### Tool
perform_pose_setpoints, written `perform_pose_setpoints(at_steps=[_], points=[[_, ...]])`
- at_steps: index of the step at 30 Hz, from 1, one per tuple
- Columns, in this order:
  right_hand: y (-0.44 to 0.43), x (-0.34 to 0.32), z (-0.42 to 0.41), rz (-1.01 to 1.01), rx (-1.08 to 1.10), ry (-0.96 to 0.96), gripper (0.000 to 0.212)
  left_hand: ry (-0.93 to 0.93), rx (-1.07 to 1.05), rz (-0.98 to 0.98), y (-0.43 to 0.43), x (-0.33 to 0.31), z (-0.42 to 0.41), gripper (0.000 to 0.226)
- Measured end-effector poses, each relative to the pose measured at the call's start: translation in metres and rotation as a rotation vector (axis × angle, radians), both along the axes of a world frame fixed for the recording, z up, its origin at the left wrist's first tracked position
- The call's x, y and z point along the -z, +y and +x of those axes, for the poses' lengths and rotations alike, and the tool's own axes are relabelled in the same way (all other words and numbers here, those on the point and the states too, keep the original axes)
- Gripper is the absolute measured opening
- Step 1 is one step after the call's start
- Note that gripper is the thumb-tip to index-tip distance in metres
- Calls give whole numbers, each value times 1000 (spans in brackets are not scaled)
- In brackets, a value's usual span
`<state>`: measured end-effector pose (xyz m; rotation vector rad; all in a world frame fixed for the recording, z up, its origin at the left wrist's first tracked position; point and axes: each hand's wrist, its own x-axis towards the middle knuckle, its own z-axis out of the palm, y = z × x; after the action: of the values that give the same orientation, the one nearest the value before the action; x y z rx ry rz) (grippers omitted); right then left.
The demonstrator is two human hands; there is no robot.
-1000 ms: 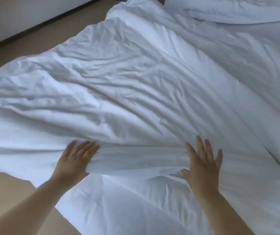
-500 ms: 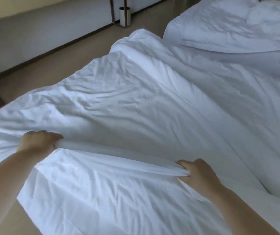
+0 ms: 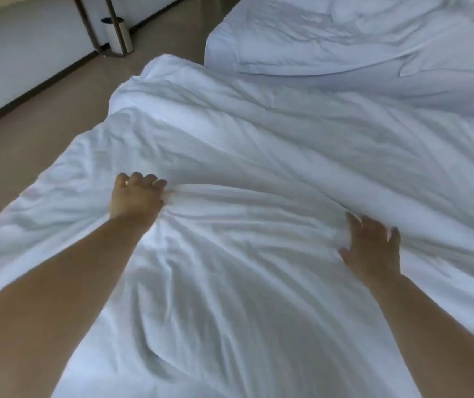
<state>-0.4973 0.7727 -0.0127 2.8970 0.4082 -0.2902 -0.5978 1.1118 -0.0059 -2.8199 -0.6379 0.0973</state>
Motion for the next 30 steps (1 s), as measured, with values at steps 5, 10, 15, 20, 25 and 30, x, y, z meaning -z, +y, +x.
perform_pose_setpoints(at_steps=[5,10,15,20,25,30], points=[[-6,56,-92,-19,-15,118,56,9,37,-191,-35,91,-74,54],[12,62,-137,58,4,280,67,41,176,-293,-38,94,-146,48],[69,33,-195,215,-286,223,86,-153,6,-388,-24,65,-270,58],[104,41,-249,287,-477,196,100,-309,-507,-288,17,60,-346,79],[218,44,-267,315,-750,33,143,-169,-922,-465,89,64,-393,88],[341,56,-247,268,-775,-37,108,-177,-711,-357,185,68,-400,45]])
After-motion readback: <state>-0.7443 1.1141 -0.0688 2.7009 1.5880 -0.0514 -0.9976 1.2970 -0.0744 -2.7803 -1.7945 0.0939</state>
